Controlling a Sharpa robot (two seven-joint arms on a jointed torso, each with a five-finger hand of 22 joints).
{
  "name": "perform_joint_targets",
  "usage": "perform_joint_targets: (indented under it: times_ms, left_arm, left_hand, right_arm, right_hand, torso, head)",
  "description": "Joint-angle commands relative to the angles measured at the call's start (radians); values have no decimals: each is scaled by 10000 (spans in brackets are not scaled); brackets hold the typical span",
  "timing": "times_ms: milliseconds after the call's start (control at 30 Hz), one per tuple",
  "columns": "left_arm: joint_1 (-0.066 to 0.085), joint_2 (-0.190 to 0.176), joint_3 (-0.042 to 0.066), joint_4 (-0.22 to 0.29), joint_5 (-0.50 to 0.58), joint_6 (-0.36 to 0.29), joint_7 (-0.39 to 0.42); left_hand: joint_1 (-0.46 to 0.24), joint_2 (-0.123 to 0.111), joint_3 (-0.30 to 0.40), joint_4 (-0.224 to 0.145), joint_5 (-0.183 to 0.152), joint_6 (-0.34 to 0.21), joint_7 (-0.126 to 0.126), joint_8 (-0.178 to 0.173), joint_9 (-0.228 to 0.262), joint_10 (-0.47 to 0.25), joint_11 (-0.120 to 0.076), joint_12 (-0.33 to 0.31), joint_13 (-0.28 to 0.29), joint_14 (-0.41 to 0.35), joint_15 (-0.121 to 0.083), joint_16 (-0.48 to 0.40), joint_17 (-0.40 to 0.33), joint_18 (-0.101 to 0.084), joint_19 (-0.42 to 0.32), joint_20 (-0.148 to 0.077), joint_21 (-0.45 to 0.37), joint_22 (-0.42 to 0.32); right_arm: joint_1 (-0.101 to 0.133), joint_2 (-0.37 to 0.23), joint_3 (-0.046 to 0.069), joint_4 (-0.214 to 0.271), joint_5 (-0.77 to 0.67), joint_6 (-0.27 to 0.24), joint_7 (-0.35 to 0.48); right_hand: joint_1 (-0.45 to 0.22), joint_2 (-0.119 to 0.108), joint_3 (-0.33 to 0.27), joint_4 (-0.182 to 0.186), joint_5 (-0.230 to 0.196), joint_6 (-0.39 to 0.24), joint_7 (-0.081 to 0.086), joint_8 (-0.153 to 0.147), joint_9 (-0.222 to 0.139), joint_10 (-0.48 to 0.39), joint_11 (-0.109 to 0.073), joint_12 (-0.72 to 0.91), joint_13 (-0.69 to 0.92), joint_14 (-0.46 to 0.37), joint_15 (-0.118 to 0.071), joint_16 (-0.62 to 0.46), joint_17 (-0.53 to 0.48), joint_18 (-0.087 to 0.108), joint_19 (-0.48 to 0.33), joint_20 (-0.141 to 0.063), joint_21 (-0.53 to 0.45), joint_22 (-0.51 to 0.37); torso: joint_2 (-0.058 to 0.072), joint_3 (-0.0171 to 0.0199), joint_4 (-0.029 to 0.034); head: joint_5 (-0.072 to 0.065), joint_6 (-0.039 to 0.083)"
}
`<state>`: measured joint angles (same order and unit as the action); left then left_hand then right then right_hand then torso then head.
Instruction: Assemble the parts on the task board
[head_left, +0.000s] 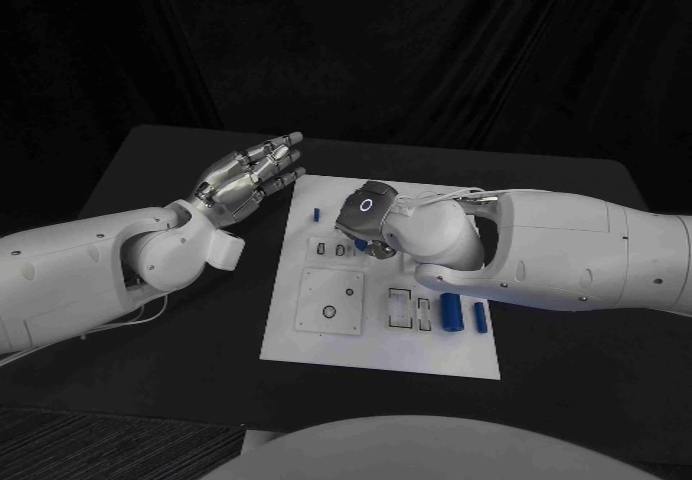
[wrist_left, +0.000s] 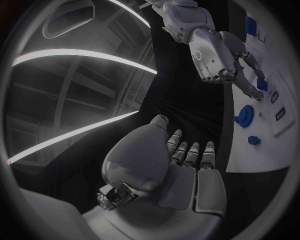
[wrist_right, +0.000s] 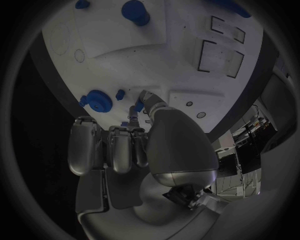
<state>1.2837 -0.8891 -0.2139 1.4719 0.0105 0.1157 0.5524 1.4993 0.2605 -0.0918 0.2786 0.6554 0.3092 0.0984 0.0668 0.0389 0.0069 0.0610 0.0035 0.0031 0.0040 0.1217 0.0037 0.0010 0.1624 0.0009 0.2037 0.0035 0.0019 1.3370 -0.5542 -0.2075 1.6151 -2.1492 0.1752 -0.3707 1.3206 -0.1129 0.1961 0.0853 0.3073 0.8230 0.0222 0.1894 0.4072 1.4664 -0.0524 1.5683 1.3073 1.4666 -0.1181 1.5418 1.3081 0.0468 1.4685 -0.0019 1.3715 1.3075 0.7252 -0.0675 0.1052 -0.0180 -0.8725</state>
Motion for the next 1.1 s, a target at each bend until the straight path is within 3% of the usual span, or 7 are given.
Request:
perform_joint_targets:
  times_ms: [33,500,733,867,967,1033,1100]
  left_arm:
    - [-16,19,9,10,-2,146,69]
    - [-22,-38,9,10,-1,88,89]
    - [-23,-120,9,56,0,-99,201]
    - [-23,-181,10,110,-16,-414,384]
    - [-23,-238,10,165,-289,-861,597]
    - [-20,-307,12,238,-725,-1560,884]
    - [-7,-374,14,315,-1084,-2501,1237]
  left_hand:
    - [38,28,58,27,44,12,35,64,16,-3,59,-14,-9,-40,25,-37,-10,-74,18,57,-11,3]
    - [38,28,58,27,44,12,35,64,16,-3,59,-14,-9,-40,25,-37,-10,-74,18,57,-11,3]
    - [33,21,77,35,39,26,48,69,17,-6,70,-15,-10,-40,11,-37,-10,-65,19,52,-10,4]
    - [65,-162,80,-20,-26,-5,49,63,12,-10,86,-16,-11,-40,-124,-37,-10,5,27,16,-3,10]
    - [279,-500,114,-306,-603,307,-303,169,51,31,19,-3,1,-40,-208,-37,-10,123,52,68,17,27]
    - [211,-686,83,-357,-1487,331,-431,168,39,287,374,68,65,-17,-114,10,11,162,85,182,43,48]
    - [30,-1181,-203,-184,-2813,885,-537,320,116,3557,1349,1960,870,1298,418,1240,490,143,1088,617,704,462]
  right_arm:
    - [-26,-5,5,-2,-131,-32,53]
    - [-18,-299,5,17,-130,-940,257]
    - [265,-1203,6,469,-131,-3177,950]
    - [658,-2029,6,903,141,-4711,1758]
    - [908,-2583,6,1113,637,-5751,2330]
    - [1125,-3023,5,1170,1029,-6769,2831]
    - [1257,-3358,5,1148,1310,-7476,3125]
  right_hand:
    - [-112,6,-9,-85,-151,-208,1,-182,-72,1044,-60,25,2635,958,-61,16,2250,-26,247,-67,44,2050]
    - [-473,-136,-440,116,-1430,-1639,-290,-1211,-989,1044,-266,25,2635,957,-223,15,2243,-24,251,-207,28,2051]
    - [-1148,-832,-950,1991,-2390,-1485,-327,-1100,-1319,1044,-318,25,2635,1038,-296,275,2607,-157,486,-244,621,2223]
    - [-2433,-1114,-1245,2130,-2558,-1044,-395,-885,-1336,1044,-362,25,2635,1042,-302,289,2627,-238,625,-296,1008,2334]
    - [-3847,-1208,-1992,2151,-2563,-690,-458,-733,-1330,1044,-408,25,2635,1042,-337,289,2627,-253,644,-331,1084,2354]
    - [-4513,-1194,-1962,2152,-2534,-462,-403,-645,-1329,1044,-397,25,2635,1042,-339,289,2627,-286,699,-342,1230,2396]
    - [-4855,-729,-2144,2152,-2539,-186,-228,-518,-1289,1044,-285,25,2635,1042,-285,289,2627,-310,738,-317,1331,2426]
  torso:
    - [-5,-2,-8]
    - [-4,-11,-6]
    - [-5,-4,-1]
    - [-14,-4,-7]
    - [-20,-5,-4]
    - [-28,1,3]
    - [-32,12,3]
  head:
    - [5,-2]
    - [72,-2]
    - [141,-2]
    - [167,-2]
    - [157,-2]
    - [130,-2]
    - [106,-2]
